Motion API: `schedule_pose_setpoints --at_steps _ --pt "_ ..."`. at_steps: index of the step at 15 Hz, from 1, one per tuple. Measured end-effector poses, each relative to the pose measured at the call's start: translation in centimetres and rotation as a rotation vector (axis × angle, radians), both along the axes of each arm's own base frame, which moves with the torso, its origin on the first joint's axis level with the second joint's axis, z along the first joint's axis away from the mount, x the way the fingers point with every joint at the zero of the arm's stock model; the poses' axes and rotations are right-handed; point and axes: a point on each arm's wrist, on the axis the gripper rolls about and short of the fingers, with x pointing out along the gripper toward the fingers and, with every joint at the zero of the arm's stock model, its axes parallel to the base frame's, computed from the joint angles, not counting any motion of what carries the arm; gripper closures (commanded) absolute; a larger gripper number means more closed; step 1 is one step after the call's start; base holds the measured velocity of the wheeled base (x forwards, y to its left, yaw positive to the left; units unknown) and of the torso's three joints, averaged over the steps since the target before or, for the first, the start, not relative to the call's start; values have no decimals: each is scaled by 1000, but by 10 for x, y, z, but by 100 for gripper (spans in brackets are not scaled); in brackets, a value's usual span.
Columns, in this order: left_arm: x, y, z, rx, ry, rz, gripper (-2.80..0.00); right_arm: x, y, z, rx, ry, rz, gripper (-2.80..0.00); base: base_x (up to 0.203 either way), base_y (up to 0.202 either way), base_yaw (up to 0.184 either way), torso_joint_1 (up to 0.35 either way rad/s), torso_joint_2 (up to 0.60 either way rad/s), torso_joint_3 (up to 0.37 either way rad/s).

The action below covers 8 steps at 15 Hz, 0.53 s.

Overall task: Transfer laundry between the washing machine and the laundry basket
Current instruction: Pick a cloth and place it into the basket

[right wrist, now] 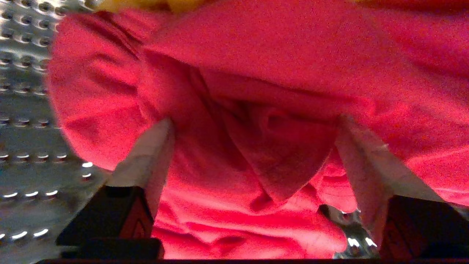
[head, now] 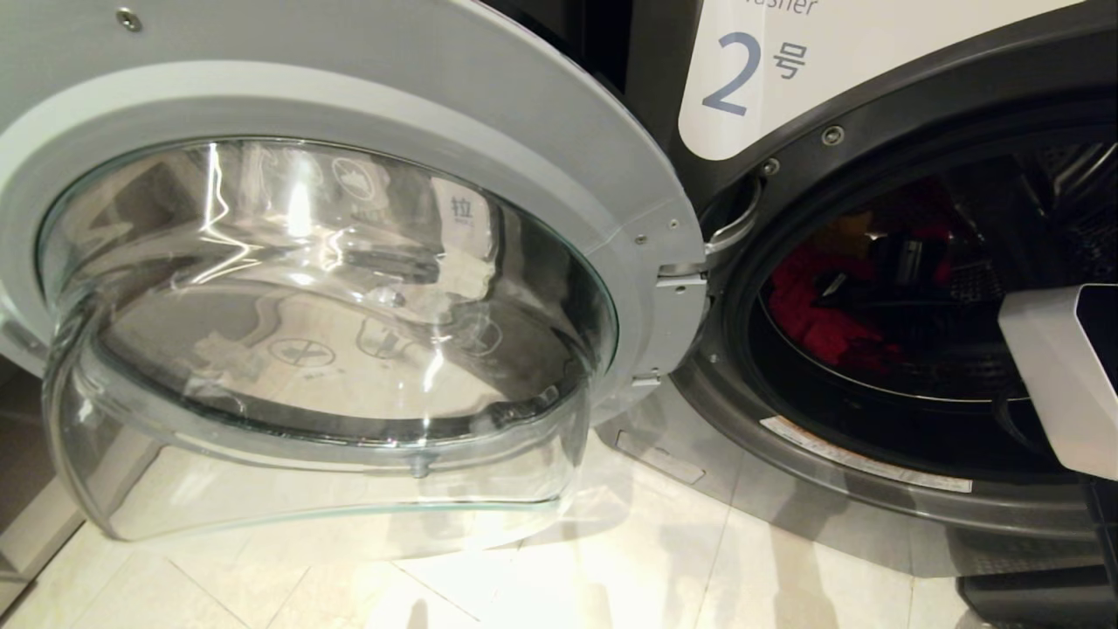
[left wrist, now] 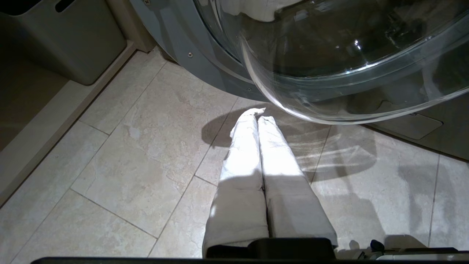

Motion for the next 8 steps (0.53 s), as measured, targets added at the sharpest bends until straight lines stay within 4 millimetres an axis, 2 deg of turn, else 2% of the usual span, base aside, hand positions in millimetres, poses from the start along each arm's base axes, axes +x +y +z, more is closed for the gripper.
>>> schedule_pose_setpoints --at_steps 4,7,8 --pt "0 0 0 4 0 1 0 8 0 -31 0 47 -17 -280 0 0 0 0 0 0" --pt "0 0 0 4 0 1 0 10 0 -44 -8 69 -23 -280 0 0 0 0 0 0" --pt "0 0 0 4 0 1 0 11 0 -46 -9 73 -23 0 0 0 0 0 0 0"
